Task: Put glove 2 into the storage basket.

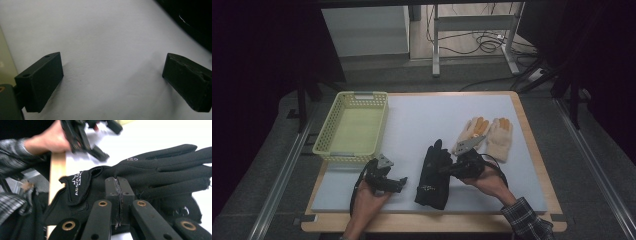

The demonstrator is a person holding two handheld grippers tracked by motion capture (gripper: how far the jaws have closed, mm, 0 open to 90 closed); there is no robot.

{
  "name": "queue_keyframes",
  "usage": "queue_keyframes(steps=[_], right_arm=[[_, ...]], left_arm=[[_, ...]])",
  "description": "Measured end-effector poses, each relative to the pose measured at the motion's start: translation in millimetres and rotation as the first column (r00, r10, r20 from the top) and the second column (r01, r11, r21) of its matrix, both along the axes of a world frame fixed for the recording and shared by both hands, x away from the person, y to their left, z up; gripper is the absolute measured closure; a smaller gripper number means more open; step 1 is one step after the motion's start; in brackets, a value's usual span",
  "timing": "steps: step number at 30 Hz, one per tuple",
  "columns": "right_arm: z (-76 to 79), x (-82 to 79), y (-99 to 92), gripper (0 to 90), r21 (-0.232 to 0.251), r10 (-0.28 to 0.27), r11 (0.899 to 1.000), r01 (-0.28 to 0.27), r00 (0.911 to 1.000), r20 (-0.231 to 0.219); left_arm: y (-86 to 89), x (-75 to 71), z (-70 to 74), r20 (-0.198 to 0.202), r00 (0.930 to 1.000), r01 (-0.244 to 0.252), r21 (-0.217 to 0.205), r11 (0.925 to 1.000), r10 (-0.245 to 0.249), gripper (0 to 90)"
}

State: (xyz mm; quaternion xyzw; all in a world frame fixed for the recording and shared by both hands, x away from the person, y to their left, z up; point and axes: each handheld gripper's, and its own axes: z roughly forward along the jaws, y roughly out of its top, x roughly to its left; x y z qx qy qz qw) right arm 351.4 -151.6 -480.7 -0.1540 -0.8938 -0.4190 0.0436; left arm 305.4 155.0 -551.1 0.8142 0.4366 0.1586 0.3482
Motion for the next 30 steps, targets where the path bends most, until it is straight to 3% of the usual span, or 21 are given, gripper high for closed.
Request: queue_keyframes(steps=[2, 7, 8, 10, 12, 16, 20, 25, 27, 30], right_arm=[[-7.5, 2.8, -1.0, 87.6, -0.013, -0.016, 1.000, 0.015, 0.9998, -0.010], [-17.1, 2.7, 1.3, 85.3, -0.049, -0.032, 0.998, 0.032, 0.9994, 0.012], [-21.2, -1.3, 5.8, 81.8, -0.095, -0.031, 0.995, 0.036, 0.9984, 0.046], [-25.1, -4.3, 9.0, 77.4, -0.121, -0.028, 0.992, 0.037, 0.9971, 0.070], [-25.7, -5.1, 9.5, 75.2, -0.121, -0.031, 0.992, 0.040, 0.9968, 0.074], [-15.6, -6.4, 2.0, 59.3, -0.068, -0.076, 0.994, 0.082, 0.9931, 0.089], [-9.8, -6.5, -8.8, 56.9, -0.047, -0.124, 0.991, 0.129, 0.9871, 0.102], [-11.7, -9.3, -28.9, 57.2, -0.048, -0.191, 0.979, 0.197, 0.9754, 0.110], [-15.6, -14.1, -37.0, 61.4, -0.044, -0.217, 0.974, 0.224, 0.9682, 0.124], [-21.8, -21.1, -43.1, 68.7, -0.037, -0.233, 0.970, 0.239, 0.9652, 0.119]], left_arm=[[0.0, 0.0, 0.0, 0.000, 1.0000, 0.000, 0.000, 1.0000, 0.000, 3.8], [-0.2, -0.2, 0.0, -0.002, 1.0000, -0.003, -0.002, 1.0000, 0.003, 3.8], [0.2, -0.1, 0.2, -0.003, 1.0000, 0.003, 0.003, 1.0000, -0.003, 3.8], [0.2, 0.0, 0.1, -0.002, 1.0000, 0.002, 0.003, 1.0000, -0.002, 3.8], [0.1, -0.2, 0.1, -0.003, 1.0000, 0.001, 0.001, 1.0000, -0.001, 3.8], [-0.1, -0.1, 0.0, -0.001, 1.0000, -0.001, -0.001, 1.0000, 0.001, 3.8], [-0.1, -0.1, 0.0, -0.001, 1.0000, -0.001, -0.002, 1.0000, 0.001, 3.8], [0.0, 0.0, 0.0, -0.002, 1.0000, -0.001, -0.001, 1.0000, 0.001, 3.8], [0.3, 0.0, 0.2, -0.004, 1.0000, 0.002, 0.003, 1.0000, -0.002, 3.8], [0.4, 0.0, 0.2, -0.004, 1.0000, 0.003, 0.002, 1.0000, -0.003, 3.8]])
